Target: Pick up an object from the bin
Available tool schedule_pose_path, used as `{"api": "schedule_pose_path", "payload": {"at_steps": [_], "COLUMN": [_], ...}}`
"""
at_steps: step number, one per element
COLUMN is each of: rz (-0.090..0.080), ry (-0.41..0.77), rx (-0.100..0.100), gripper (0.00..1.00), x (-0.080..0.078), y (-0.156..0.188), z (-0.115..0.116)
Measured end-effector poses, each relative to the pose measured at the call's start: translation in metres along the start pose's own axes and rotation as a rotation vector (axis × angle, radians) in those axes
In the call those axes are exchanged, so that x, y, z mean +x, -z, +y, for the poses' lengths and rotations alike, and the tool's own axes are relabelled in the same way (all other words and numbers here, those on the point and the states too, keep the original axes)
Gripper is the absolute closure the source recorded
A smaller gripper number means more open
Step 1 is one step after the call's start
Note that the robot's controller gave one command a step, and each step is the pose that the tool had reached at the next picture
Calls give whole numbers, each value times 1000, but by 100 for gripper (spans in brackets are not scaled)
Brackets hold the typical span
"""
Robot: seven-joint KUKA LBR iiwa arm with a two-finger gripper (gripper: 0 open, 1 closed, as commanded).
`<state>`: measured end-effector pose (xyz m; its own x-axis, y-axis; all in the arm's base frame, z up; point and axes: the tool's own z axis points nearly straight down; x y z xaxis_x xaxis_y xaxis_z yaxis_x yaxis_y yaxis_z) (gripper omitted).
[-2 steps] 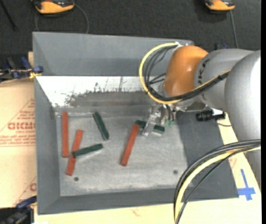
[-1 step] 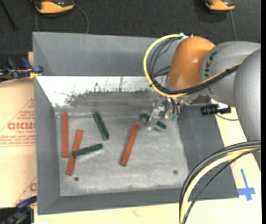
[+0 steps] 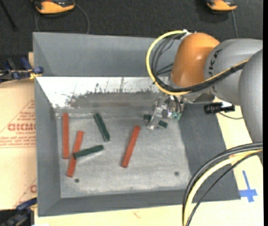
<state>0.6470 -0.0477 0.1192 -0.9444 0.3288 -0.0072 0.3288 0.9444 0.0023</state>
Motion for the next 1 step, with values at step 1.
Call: {"api": "schedule_pose_path", "payload": {"at_steps": [1], "rz": [-1], "ry": [1], "rx": [-1], "gripper": [100], "x": [-2], "y": [30], "z": [0]}}
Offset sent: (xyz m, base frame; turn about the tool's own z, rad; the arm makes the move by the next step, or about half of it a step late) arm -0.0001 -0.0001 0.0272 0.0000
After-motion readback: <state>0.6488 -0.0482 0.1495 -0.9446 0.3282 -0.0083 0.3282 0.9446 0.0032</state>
